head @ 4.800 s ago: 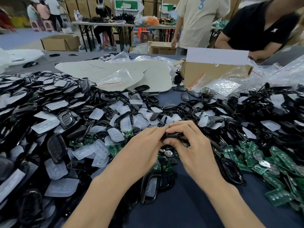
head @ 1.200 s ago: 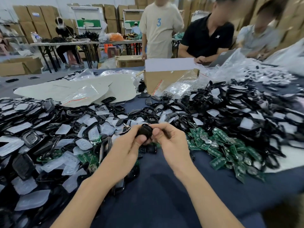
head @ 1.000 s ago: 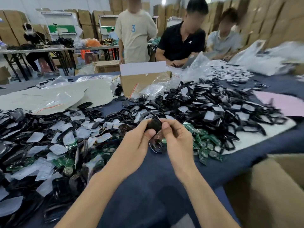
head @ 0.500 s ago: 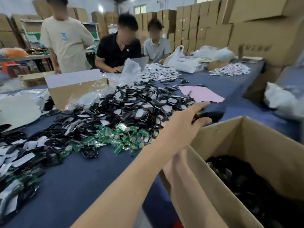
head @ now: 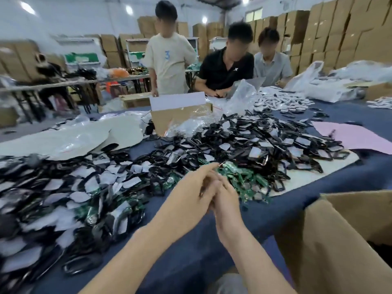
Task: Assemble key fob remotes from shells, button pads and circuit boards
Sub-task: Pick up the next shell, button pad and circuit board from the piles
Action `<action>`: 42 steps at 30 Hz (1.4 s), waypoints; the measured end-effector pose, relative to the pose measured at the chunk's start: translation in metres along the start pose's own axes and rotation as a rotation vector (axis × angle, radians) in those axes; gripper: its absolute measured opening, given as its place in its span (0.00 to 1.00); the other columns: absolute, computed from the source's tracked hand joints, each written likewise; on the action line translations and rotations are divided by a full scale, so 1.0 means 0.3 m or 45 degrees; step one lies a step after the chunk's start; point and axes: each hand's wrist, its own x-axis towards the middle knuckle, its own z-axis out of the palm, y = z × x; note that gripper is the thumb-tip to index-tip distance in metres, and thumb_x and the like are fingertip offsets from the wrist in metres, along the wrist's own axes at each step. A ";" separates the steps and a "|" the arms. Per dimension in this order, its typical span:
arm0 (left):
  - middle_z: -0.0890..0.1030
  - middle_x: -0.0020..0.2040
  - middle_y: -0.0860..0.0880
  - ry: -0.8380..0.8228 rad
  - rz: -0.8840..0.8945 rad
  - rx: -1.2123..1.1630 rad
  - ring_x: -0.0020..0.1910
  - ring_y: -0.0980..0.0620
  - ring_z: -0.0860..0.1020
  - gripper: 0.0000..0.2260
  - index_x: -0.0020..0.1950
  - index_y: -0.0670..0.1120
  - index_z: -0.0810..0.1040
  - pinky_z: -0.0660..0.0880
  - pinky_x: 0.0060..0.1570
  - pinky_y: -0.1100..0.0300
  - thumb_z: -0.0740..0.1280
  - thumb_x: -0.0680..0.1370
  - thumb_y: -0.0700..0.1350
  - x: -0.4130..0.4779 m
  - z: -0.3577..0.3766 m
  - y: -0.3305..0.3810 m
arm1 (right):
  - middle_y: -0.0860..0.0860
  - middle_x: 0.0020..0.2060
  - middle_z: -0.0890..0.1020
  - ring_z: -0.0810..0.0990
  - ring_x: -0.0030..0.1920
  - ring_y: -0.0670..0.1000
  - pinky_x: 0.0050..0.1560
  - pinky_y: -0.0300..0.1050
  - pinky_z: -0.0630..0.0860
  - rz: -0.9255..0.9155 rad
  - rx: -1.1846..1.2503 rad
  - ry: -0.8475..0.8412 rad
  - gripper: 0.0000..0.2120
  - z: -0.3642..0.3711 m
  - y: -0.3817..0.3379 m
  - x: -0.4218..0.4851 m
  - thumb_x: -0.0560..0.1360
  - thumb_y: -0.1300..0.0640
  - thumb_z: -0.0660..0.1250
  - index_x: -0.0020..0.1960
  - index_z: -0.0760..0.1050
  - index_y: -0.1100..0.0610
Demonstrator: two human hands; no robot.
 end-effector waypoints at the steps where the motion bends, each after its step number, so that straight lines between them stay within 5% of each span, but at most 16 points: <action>1: 0.76 0.53 0.68 0.015 -0.065 0.105 0.57 0.65 0.74 0.19 0.74 0.58 0.67 0.72 0.58 0.65 0.63 0.83 0.49 -0.040 -0.045 -0.069 | 0.49 0.49 0.82 0.74 0.33 0.45 0.37 0.41 0.73 0.017 -0.009 -0.050 0.12 0.055 0.022 0.006 0.84 0.56 0.57 0.58 0.75 0.42; 6: 0.74 0.67 0.57 -0.007 -0.305 0.595 0.65 0.56 0.70 0.20 0.76 0.52 0.65 0.63 0.67 0.64 0.58 0.84 0.51 -0.227 -0.193 -0.317 | 0.46 0.49 0.82 0.79 0.39 0.44 0.40 0.37 0.74 0.021 -0.187 -0.275 0.11 0.315 0.086 -0.010 0.83 0.57 0.59 0.57 0.74 0.42; 11: 0.71 0.68 0.58 -0.051 -0.348 0.846 0.68 0.55 0.67 0.18 0.74 0.55 0.65 0.61 0.67 0.62 0.52 0.85 0.55 -0.243 -0.221 -0.399 | 0.42 0.54 0.79 0.77 0.56 0.44 0.56 0.45 0.74 -0.245 -0.520 -0.311 0.11 0.426 0.107 0.044 0.83 0.56 0.57 0.61 0.72 0.43; 18: 0.76 0.64 0.55 0.052 -0.314 0.859 0.65 0.52 0.71 0.16 0.71 0.54 0.71 0.65 0.65 0.58 0.53 0.85 0.53 -0.076 -0.189 -0.423 | 0.40 0.48 0.77 0.75 0.54 0.47 0.53 0.46 0.73 -0.404 -0.493 0.002 0.14 0.429 0.111 0.146 0.81 0.60 0.56 0.54 0.71 0.40; 23: 0.76 0.63 0.51 0.003 -0.191 0.698 0.63 0.50 0.71 0.17 0.71 0.51 0.71 0.67 0.64 0.56 0.57 0.84 0.52 0.078 -0.154 -0.437 | 0.34 0.52 0.75 0.73 0.58 0.47 0.56 0.43 0.70 -0.492 -0.271 0.363 0.15 0.388 0.096 0.193 0.82 0.57 0.53 0.63 0.71 0.43; 27: 0.73 0.63 0.49 0.017 -0.138 0.659 0.63 0.48 0.72 0.17 0.72 0.50 0.70 0.70 0.62 0.53 0.58 0.84 0.51 0.175 -0.101 -0.447 | 0.43 0.58 0.76 0.73 0.60 0.50 0.59 0.48 0.72 -0.407 -0.111 0.626 0.18 0.352 0.093 0.233 0.82 0.58 0.52 0.68 0.70 0.47; 31: 0.73 0.65 0.46 0.119 -0.141 0.592 0.61 0.45 0.73 0.16 0.72 0.47 0.70 0.71 0.61 0.50 0.57 0.85 0.47 0.288 -0.089 -0.482 | 0.43 0.58 0.77 0.74 0.61 0.50 0.59 0.44 0.71 -0.370 -0.017 0.666 0.19 0.347 0.087 0.245 0.80 0.59 0.52 0.67 0.71 0.46; 36: 0.66 0.76 0.46 -0.261 -0.208 0.490 0.72 0.43 0.67 0.21 0.79 0.48 0.61 0.66 0.70 0.46 0.54 0.85 0.42 0.446 -0.098 -0.534 | 0.42 0.57 0.77 0.73 0.61 0.47 0.55 0.39 0.69 -0.335 0.000 0.641 0.17 0.344 0.090 0.241 0.82 0.61 0.53 0.64 0.70 0.44; 39: 0.69 0.73 0.44 -0.515 -0.198 0.598 0.70 0.42 0.69 0.24 0.80 0.51 0.58 0.69 0.66 0.47 0.55 0.84 0.45 0.476 -0.098 -0.549 | 0.40 0.56 0.76 0.73 0.61 0.46 0.56 0.41 0.69 -0.316 0.007 0.637 0.17 0.343 0.091 0.237 0.81 0.60 0.53 0.63 0.71 0.44; 42: 0.72 0.71 0.45 -0.510 -0.135 0.832 0.67 0.42 0.71 0.24 0.79 0.53 0.59 0.72 0.62 0.46 0.58 0.83 0.44 0.462 -0.108 -0.562 | 0.40 0.56 0.76 0.72 0.60 0.45 0.59 0.45 0.71 -0.338 -0.008 0.609 0.16 0.351 0.087 0.233 0.80 0.58 0.53 0.61 0.71 0.44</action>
